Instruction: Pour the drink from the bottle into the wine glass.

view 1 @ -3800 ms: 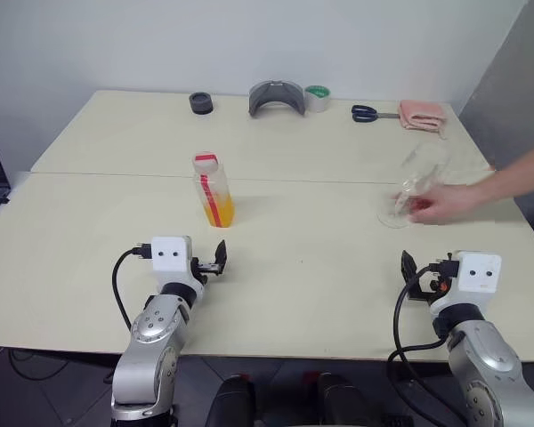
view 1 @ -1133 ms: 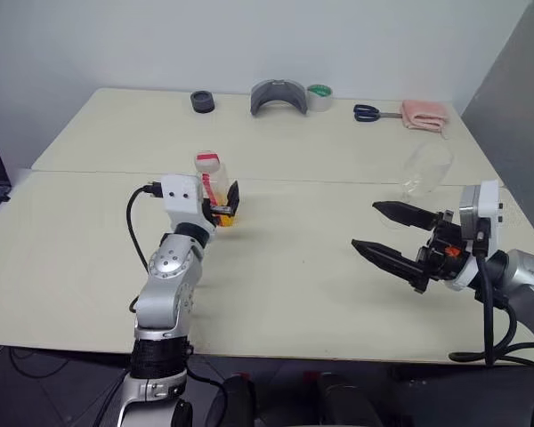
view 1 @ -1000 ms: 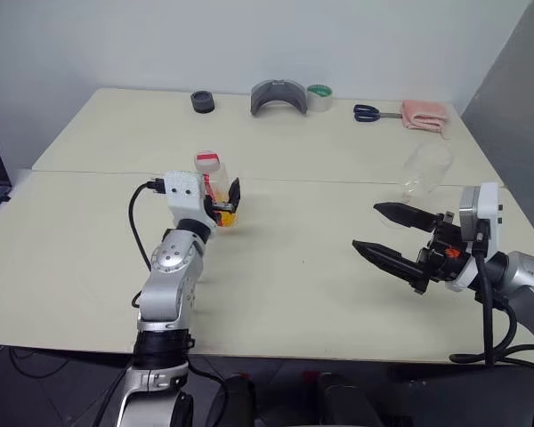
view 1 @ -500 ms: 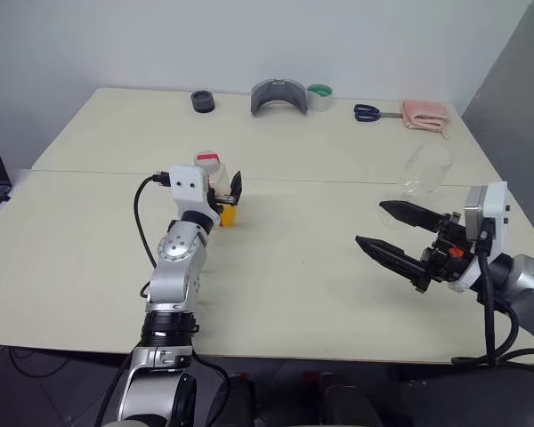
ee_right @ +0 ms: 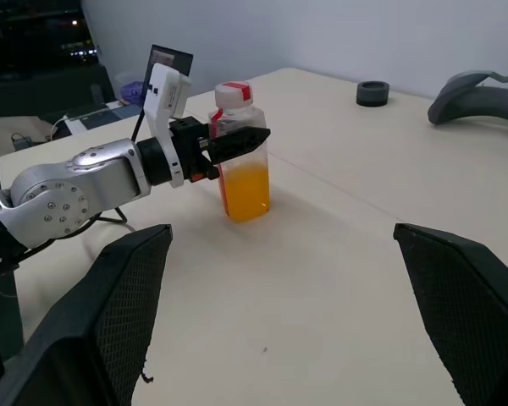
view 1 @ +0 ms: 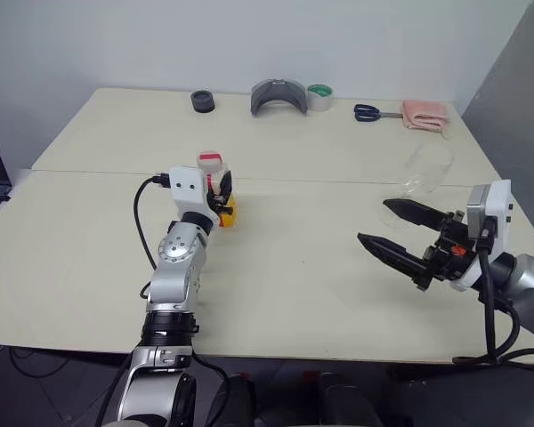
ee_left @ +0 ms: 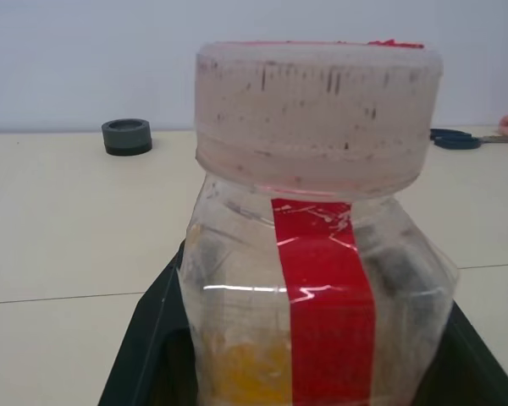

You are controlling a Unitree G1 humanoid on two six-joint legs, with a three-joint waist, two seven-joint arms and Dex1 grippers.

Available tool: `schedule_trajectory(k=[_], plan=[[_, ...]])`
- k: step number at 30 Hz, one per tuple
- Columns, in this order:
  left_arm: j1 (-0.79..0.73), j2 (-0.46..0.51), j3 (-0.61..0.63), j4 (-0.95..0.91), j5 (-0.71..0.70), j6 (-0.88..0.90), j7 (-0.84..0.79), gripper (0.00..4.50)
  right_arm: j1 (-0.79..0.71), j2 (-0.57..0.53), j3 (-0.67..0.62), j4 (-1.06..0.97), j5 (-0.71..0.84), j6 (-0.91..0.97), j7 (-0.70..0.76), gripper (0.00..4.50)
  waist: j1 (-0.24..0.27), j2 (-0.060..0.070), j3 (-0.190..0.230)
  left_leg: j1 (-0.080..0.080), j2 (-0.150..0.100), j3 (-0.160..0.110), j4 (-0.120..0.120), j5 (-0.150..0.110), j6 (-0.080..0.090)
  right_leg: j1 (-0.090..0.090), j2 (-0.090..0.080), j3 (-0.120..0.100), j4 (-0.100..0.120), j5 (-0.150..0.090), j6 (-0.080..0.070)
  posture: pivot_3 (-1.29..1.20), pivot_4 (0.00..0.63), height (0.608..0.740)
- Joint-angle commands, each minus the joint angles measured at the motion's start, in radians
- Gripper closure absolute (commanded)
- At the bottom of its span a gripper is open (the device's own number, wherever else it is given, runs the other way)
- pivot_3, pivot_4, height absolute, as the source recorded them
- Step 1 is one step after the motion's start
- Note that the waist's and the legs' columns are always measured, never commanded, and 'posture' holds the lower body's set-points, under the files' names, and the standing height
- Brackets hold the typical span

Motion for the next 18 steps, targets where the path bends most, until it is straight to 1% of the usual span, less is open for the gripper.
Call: schedule_trajectory(k=[1, 5, 8, 13, 18], plan=[[-0.007, 0.005, 0.003, -0.035, -0.001, -0.029, -0.007, 2.73, -0.019, -0.008, -0.011, -0.010, 0.008, -0.022, 0.006, 0.00, 0.000, 0.000, 0.000, 0.000, 0.000, 0.000, 0.000, 0.000, 0.000, 0.000, 0.000, 0.000, 0.000, 0.000, 0.000, 0.00, 0.150, 0.740], [-0.004, 0.010, -0.016, -0.064, -0.010, 0.015, -0.035, 2.73, -0.040, -0.007, 0.018, -0.008, -0.026, -0.022, -0.009, 0.00, 0.000, 0.000, 0.000, 0.000, 0.000, 0.000, 0.000, 0.000, 0.000, 0.000, 0.000, 0.000, 0.000, 0.000, 0.000, 0.00, 0.150, 0.740], [-0.011, 0.017, -0.061, -0.118, -0.035, 0.073, -0.108, 2.73, -0.130, 0.010, 0.066, 0.026, -0.040, 0.006, -0.069, 0.00, -0.002, 0.000, 0.000, 0.000, 0.000, 0.000, 0.000, 0.000, 0.000, 0.000, 0.000, 0.000, 0.000, 0.000, 0.000, 0.00, 0.150, 0.740], [-0.047, 0.036, -0.156, -0.193, -0.115, 0.177, -0.312, 2.73, -0.326, 0.083, 0.180, 0.110, -0.075, 0.054, -0.161, 0.00, -0.001, 0.000, 0.000, 0.000, 0.000, 0.000, 0.000, 0.000, 0.000, -0.001, 0.000, 0.000, 0.000, 0.000, 0.000, 0.00, 0.150, 0.740], [-0.098, 0.073, -0.224, -0.214, -0.195, 0.227, -0.525, 2.73, -0.431, 0.179, 0.231, 0.158, -0.084, 0.071, -0.209, 0.00, -0.001, 0.000, 0.000, -0.001, 0.000, 0.000, 0.000, 0.000, 0.000, -0.002, 0.000, 0.000, 0.000, 0.000, 0.000, 0.00, 0.150, 0.740]])
